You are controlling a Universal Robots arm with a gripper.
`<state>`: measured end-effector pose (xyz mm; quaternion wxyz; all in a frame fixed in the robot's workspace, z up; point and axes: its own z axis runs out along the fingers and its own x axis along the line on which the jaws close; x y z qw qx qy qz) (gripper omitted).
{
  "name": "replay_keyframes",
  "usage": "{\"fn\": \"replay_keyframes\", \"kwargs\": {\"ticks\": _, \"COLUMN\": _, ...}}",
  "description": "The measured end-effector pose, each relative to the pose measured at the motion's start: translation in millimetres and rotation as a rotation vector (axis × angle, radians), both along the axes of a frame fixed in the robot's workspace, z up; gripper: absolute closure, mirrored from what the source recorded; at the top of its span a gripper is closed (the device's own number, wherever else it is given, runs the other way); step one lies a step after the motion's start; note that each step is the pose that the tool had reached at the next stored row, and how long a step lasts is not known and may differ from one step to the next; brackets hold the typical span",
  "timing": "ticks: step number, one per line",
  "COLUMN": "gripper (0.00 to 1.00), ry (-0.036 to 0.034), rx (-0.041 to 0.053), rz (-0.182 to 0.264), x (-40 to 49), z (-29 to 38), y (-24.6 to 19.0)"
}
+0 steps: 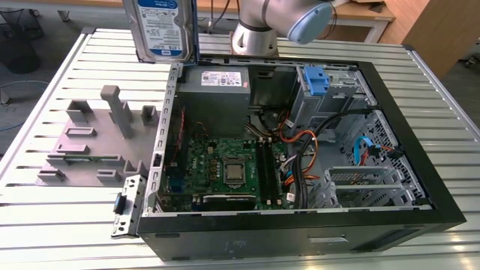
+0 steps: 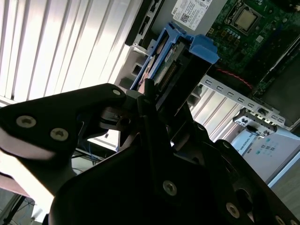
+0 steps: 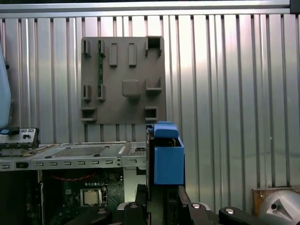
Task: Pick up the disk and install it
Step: 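Pick up the disk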
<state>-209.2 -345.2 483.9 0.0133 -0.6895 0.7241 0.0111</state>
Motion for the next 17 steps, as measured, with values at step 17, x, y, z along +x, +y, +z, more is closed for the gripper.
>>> {"fn": "replay_keyframes", "kwargs": {"ticks": 17, "gripper": 0.65, "ry": 0.0001, "rx": 0.0, "rz": 0.0, "x": 62.5, "z": -0.1, "y": -2.0}}
